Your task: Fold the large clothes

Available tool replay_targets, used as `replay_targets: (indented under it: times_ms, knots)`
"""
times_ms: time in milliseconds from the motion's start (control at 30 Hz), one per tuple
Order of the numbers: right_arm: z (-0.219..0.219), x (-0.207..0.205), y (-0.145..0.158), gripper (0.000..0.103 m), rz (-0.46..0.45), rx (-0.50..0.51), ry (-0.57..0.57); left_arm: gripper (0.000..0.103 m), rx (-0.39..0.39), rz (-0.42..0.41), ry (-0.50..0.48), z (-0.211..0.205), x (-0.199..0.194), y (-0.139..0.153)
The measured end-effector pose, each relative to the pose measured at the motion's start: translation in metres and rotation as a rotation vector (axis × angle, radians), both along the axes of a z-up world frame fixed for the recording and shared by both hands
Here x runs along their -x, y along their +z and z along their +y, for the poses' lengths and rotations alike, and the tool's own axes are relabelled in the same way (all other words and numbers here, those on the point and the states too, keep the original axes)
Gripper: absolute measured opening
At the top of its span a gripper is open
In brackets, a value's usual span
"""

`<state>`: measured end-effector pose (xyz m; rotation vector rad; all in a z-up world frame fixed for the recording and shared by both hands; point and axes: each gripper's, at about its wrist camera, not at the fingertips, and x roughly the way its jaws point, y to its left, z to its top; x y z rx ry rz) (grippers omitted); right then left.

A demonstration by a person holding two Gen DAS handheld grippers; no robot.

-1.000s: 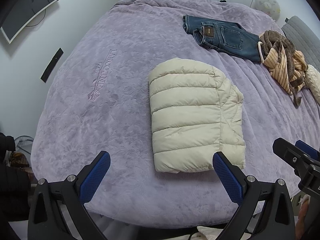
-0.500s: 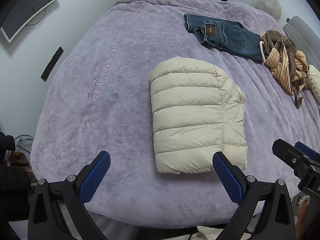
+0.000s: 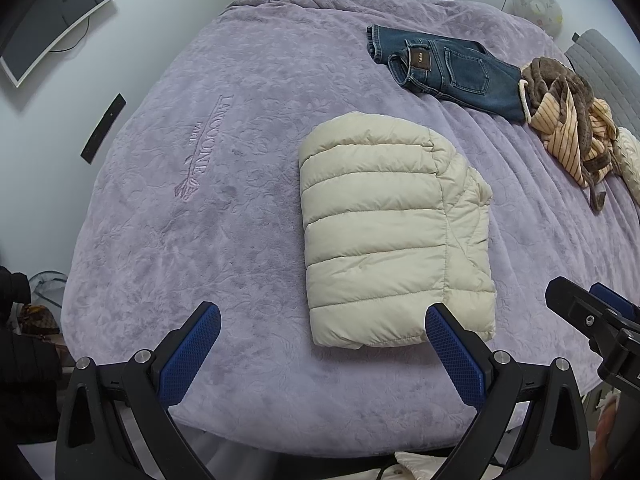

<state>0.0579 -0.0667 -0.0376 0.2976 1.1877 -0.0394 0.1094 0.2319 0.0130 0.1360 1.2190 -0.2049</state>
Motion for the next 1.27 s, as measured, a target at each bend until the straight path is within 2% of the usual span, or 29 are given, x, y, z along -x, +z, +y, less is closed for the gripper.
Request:
replay_targets:
  times_ms: [1267]
  knots:
    - [0.0007, -0.0013, -0.0036, 0.103, 0.006, -0.005, 0.003, 0.102, 0.001, 0.002, -0.015, 0.0002, -0.0064, -0.0022]
